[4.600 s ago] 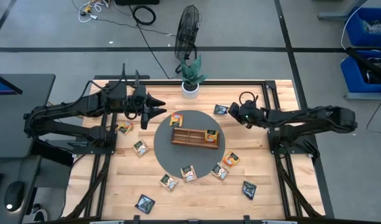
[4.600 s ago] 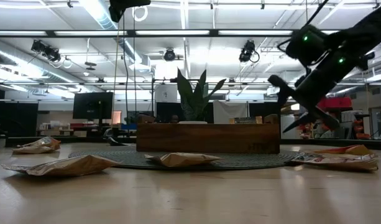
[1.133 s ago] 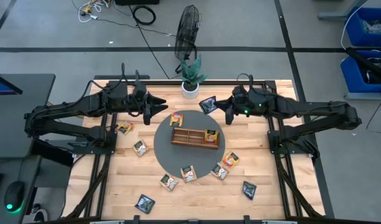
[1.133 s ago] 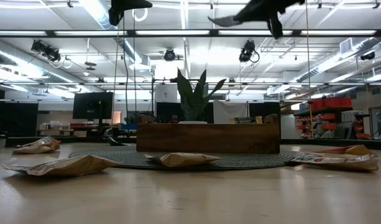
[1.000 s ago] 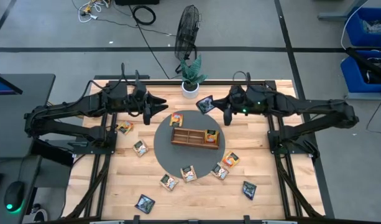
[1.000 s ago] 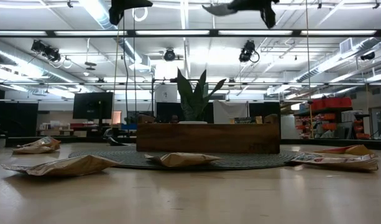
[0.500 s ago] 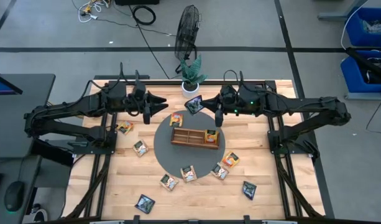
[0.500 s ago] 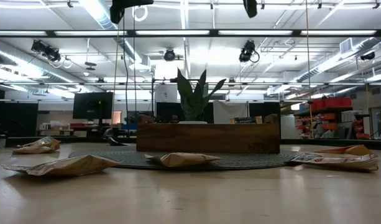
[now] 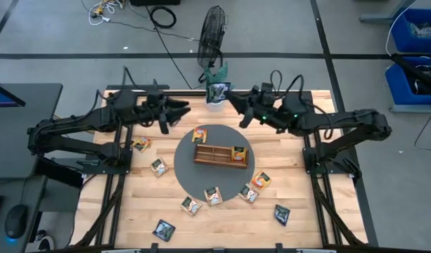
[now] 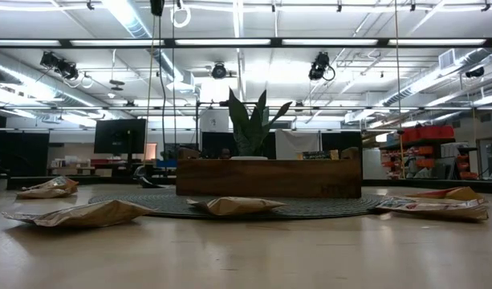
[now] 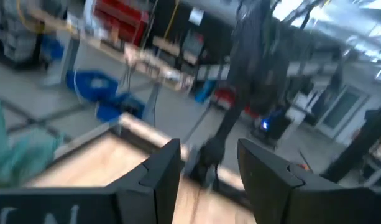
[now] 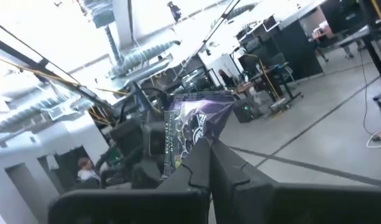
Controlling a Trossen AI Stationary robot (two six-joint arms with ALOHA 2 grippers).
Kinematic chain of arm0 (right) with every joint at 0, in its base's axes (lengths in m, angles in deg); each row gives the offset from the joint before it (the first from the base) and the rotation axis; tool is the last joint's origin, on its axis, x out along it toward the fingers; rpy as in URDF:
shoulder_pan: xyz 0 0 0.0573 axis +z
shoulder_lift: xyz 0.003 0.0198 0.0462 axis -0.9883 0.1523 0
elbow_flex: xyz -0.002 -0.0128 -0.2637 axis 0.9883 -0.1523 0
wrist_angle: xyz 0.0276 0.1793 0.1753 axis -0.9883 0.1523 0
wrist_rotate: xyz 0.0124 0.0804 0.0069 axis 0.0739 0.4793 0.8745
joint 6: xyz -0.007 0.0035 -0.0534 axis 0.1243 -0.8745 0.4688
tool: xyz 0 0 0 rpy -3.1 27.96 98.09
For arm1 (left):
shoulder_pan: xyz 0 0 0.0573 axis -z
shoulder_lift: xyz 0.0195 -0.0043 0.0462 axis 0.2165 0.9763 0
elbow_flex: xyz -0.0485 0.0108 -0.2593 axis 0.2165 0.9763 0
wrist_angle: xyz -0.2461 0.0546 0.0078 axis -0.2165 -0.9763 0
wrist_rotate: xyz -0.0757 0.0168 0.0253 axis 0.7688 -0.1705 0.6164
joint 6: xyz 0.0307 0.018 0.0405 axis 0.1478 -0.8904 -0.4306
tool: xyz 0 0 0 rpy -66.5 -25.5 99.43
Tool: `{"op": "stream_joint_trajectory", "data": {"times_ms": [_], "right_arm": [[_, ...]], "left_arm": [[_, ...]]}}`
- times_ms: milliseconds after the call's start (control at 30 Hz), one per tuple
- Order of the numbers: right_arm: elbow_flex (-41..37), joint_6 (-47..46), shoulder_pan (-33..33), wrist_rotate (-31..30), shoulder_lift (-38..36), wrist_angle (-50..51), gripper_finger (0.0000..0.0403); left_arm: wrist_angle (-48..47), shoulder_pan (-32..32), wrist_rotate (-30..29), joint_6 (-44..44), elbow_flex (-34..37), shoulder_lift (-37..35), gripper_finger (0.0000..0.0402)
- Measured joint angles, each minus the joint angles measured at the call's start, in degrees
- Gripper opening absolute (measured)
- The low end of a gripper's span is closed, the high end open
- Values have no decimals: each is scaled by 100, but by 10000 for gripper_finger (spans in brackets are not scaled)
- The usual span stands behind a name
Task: Pick & Place Tea
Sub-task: Put the blue tea bag into the middle section of the wooden organizer
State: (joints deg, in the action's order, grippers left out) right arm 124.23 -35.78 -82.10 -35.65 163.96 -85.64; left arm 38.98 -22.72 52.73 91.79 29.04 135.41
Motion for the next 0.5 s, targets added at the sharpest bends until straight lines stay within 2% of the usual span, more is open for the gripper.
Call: {"op": "stream_joint_trajectory", "data": {"times_ms": [233,500], "right_arm": [[-7,-173,-7,-196,548,-920,0],[-7,-149,-7,-534,619,-1093,0]], "left_arm": [[646,0,-48,-187,2,435,165],[1430,0,-94,-37,0,875,165]]}}
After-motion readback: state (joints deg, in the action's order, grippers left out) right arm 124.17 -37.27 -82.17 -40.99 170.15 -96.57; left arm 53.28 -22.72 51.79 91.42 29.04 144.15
